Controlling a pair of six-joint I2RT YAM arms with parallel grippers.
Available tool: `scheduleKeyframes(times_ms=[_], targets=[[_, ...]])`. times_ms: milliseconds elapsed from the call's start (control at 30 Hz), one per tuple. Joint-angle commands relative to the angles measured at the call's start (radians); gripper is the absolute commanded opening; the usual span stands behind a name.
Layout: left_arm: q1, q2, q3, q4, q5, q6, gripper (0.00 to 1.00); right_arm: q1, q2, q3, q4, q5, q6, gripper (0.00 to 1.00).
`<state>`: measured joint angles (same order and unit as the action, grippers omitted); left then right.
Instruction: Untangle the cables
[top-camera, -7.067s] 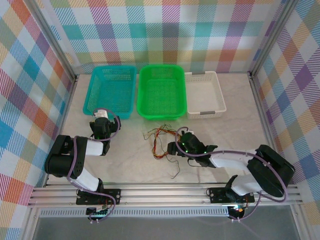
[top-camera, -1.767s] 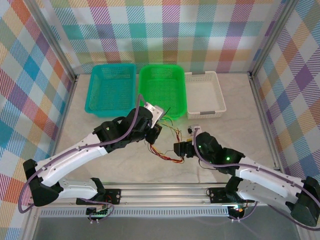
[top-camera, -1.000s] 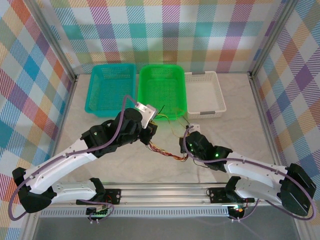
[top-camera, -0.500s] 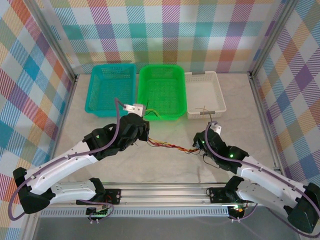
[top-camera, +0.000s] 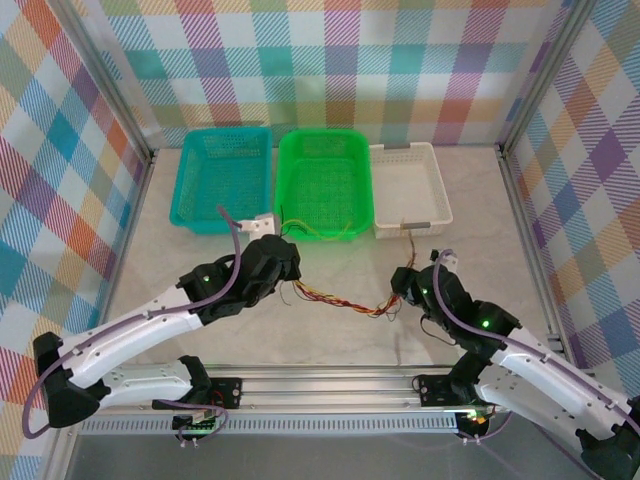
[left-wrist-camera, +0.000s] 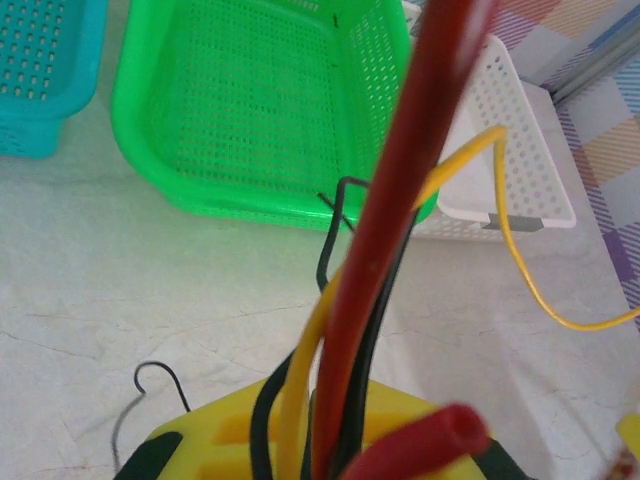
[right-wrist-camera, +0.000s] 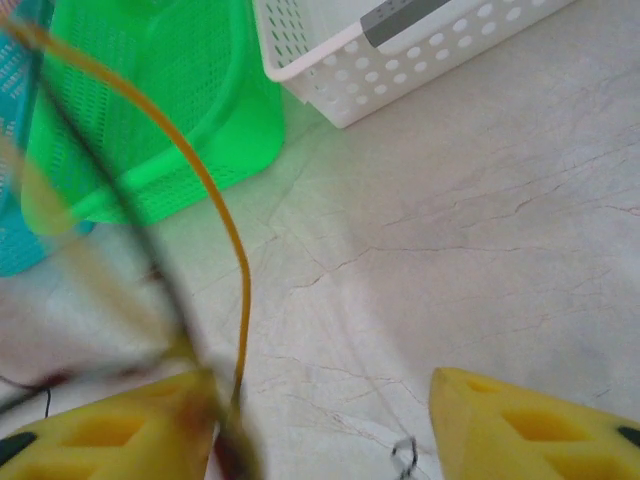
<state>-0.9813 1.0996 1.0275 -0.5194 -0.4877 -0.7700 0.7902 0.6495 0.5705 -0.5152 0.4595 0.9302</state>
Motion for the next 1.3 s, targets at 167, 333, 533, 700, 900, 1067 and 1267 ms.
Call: scheduleKeyframes(times_ms=[167,333,533,700,900,1067,1267], targets=[[0.0,0.08,0.047,0.062,0.01,-0.003,0.0,-0.006,-0.067,0.085,-0.045,-0.058,-0.075,0.7],[0.0,0.121,0.08,0.075,0.014,0.016,0.0,-0.006,-0.027,0.092,0.083,-0.284,-0.182,0.73],[0.0,0.164,0.133,0.051,0.056,0.026,0.0,-0.001,0.189,0.118,0.233,-0.606,-0.311,0.74],[0.001,0.176,0.153,0.018,0.067,0.023,0.0,0.049,0.254,0.116,0.312,-0.632,-0.399,0.74],[0.006,0.191,0.173,-0.008,0.078,0.033,0.0,0.066,0.287,0.113,0.335,-0.628,-0.456,0.75],[0.01,0.18,0.158,0.008,0.099,0.028,0.0,0.078,0.31,0.085,0.387,-0.639,-0.429,0.73],[0.014,0.174,0.147,0.02,0.118,0.02,0.0,0.099,0.33,0.065,0.443,-0.654,-0.439,0.72]])
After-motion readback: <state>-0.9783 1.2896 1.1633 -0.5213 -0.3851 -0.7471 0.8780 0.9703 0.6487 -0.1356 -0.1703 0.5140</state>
